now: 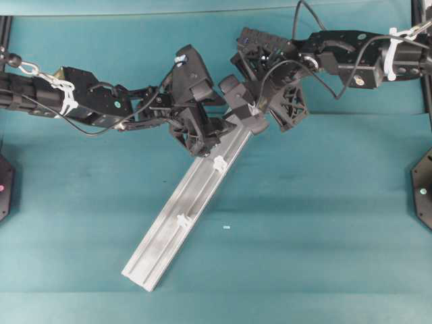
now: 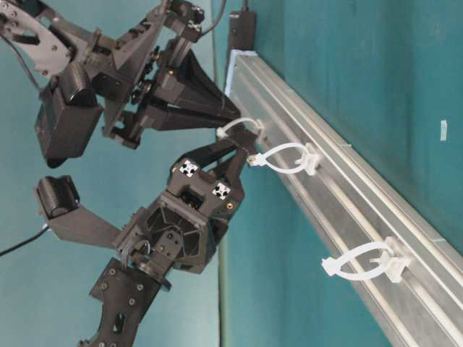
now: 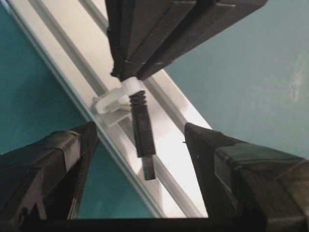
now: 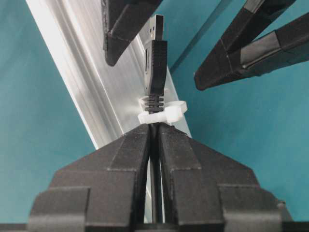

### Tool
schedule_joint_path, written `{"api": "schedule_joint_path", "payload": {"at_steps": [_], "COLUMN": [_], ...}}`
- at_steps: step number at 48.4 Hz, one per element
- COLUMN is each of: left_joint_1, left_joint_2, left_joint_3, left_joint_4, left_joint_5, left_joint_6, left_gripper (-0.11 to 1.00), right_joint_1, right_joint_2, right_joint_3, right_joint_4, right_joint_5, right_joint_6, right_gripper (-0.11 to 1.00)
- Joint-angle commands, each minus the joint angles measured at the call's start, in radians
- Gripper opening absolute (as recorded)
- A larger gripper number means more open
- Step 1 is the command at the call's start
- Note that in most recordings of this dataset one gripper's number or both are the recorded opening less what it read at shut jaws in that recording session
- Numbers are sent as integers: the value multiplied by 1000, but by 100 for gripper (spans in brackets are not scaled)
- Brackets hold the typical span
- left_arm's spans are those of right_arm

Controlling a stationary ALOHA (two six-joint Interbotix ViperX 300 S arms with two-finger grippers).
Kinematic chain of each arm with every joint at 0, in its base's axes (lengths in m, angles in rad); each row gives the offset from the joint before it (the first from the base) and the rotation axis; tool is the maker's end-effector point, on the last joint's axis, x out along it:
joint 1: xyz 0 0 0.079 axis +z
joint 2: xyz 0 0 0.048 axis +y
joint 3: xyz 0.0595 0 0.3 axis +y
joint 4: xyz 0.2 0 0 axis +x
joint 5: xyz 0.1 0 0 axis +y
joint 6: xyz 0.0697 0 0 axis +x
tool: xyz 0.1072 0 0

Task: Pass the USB cable through three rings with both arms.
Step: 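Grasp the plug with the left gripper and release the right gripper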

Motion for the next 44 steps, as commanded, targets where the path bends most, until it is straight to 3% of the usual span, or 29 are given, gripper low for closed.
{"api": "schedule_joint_path", "payload": {"at_steps": [1,10,17,27,31,44], "left_joint_1": [-9,-9,-9,-8,-6,-2], "left_joint_2": [-48,-48,-48,-49,-51,-58], "left_joint_3": [-6,-6,-8,-11,-11,-14], "left_joint_4": [3,3,3,3,3,3], "left_joint_5": [-6,-6,2,29,28,28], "left_joint_6": [-2,-2,-2,14,14,14], "left_gripper": [81,78,67,22,10,10], "right_joint_1": [0,-5,-5,-5,-5,-5], "right_joint_2": [-2,-2,-2,-2,-2,-2], "right_joint_3": [-5,-5,-5,-5,-5,-5], "right_joint_4": [9,9,12,20,18,18], "right_joint_5": [-8,-11,-11,-11,-11,-12], "right_joint_6": [-3,-3,-3,-3,-3,-3], "right_gripper": [10,10,10,10,10,10]}}
